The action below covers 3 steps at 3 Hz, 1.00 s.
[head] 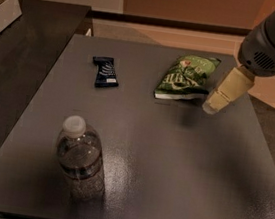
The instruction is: Move green jalapeno chip bag near water bottle
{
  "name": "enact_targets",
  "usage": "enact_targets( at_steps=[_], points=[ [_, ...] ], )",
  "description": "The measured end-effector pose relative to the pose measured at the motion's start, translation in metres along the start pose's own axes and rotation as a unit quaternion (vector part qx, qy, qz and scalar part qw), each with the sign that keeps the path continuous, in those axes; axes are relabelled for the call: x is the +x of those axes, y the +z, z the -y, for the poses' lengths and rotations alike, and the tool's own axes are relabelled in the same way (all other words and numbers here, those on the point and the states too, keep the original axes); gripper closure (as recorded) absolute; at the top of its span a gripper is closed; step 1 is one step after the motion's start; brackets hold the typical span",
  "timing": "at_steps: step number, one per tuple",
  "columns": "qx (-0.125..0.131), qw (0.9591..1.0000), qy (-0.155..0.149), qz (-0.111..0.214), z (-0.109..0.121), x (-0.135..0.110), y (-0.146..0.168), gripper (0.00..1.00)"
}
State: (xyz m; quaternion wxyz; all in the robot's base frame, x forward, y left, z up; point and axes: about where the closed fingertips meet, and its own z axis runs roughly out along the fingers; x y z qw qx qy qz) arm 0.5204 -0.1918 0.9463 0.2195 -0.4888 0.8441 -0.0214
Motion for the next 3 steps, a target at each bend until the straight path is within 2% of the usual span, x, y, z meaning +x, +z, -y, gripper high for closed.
enact_targets(
  at_steps=[1, 2, 3],
  points=[
    [0.019, 0.9964, 0.078, 0.027, 0.014, -0.015, 0.024, 0.0],
    [0.037, 0.988, 0.142, 0.047, 0.03, -0.025, 0.046, 0.0],
    [0.041, 0.9801, 0.187, 0.052, 0.044, -0.036, 0.073, 0.0]
  ],
)
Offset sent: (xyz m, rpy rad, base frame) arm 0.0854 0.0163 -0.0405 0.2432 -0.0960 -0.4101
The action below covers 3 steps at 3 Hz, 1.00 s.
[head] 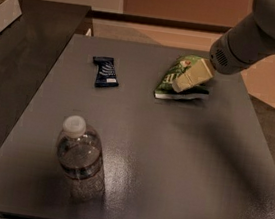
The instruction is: Move green jalapeno chip bag near water bottle
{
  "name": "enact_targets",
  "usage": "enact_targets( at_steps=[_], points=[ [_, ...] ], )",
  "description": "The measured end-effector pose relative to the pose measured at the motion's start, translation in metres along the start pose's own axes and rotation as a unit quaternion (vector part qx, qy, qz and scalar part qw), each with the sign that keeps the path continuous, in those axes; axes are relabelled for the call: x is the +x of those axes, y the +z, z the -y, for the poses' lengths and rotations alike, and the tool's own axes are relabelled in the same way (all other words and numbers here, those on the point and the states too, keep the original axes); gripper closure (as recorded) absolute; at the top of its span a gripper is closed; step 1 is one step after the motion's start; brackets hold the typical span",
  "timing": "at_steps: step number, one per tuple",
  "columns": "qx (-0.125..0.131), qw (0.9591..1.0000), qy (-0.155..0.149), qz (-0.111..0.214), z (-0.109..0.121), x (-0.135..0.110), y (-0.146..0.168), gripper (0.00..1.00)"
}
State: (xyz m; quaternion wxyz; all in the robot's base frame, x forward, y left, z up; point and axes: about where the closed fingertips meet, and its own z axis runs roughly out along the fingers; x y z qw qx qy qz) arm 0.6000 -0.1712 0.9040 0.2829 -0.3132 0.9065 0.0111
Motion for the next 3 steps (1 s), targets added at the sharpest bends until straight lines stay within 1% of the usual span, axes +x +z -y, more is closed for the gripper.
enact_targets(
  at_steps=[1, 2, 3],
  points=[
    [0.01, 0.9996, 0.025, -0.002, 0.005, -0.009, 0.023, 0.0],
    [0.025, 0.998, 0.055, -0.018, 0.014, -0.014, 0.049, 0.0],
    [0.029, 0.9958, 0.076, -0.041, 0.019, -0.017, 0.07, 0.17]
  ],
)
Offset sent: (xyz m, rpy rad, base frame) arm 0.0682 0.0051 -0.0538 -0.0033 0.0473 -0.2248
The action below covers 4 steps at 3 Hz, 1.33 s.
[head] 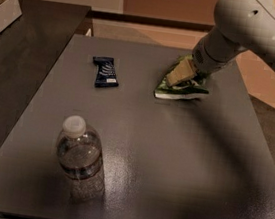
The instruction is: Move green jalapeno chip bag near water bottle
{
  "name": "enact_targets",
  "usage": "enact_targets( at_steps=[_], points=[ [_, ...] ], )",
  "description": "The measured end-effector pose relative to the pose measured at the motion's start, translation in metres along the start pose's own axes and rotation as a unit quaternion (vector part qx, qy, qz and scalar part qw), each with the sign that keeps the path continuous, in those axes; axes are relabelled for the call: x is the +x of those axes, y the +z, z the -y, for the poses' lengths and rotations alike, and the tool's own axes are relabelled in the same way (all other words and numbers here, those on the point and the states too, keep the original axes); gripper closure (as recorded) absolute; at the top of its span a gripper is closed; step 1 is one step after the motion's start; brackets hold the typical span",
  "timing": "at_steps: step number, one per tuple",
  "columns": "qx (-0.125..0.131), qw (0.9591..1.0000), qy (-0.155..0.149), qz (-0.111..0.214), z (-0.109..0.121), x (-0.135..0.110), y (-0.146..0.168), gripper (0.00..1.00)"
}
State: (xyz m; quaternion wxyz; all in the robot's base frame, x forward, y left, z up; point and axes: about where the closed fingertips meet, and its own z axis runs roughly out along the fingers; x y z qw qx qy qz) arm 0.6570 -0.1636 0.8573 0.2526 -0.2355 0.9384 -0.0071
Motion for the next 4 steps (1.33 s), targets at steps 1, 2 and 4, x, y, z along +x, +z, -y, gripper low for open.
enact_targets(
  at_steps=[1, 2, 4],
  points=[
    [0.001, 0.9996, 0.014, -0.024, 0.0027, 0.0008, 0.0115, 0.4],
    [-0.006, 0.9993, 0.014, -0.033, 0.0001, 0.0019, 0.0128, 0.64],
    [-0.007, 0.9993, 0.014, -0.033, 0.0002, 0.001, 0.0111, 1.0]
  ],
)
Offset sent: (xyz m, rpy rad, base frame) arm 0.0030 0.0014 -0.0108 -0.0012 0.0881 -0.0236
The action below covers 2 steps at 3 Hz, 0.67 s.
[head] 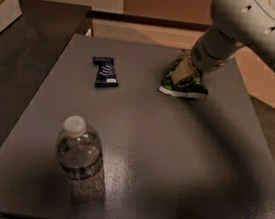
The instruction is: Move green jalapeno chip bag near water bottle
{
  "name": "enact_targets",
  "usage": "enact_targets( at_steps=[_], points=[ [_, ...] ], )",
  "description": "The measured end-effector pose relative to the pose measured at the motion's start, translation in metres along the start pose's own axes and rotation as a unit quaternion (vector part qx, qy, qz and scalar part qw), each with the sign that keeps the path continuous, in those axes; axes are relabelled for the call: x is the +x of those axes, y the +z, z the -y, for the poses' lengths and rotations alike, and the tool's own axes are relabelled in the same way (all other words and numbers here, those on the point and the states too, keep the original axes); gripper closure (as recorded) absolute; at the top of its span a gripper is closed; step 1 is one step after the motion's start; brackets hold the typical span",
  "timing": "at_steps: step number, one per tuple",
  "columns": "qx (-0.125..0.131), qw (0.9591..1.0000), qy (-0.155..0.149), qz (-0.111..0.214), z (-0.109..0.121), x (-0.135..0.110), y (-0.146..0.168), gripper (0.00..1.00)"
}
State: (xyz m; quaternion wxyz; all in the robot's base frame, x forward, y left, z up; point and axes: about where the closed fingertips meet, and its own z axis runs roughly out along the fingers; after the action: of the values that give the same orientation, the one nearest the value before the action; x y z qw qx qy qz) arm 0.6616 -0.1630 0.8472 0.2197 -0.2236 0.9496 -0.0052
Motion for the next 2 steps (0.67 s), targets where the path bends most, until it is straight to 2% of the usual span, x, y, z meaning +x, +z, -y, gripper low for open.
enact_targets(
  at_steps=[2],
  points=[
    [0.0, 1.0, 0.0, 0.0, 0.0, 0.0, -0.0001, 1.0]
  ],
)
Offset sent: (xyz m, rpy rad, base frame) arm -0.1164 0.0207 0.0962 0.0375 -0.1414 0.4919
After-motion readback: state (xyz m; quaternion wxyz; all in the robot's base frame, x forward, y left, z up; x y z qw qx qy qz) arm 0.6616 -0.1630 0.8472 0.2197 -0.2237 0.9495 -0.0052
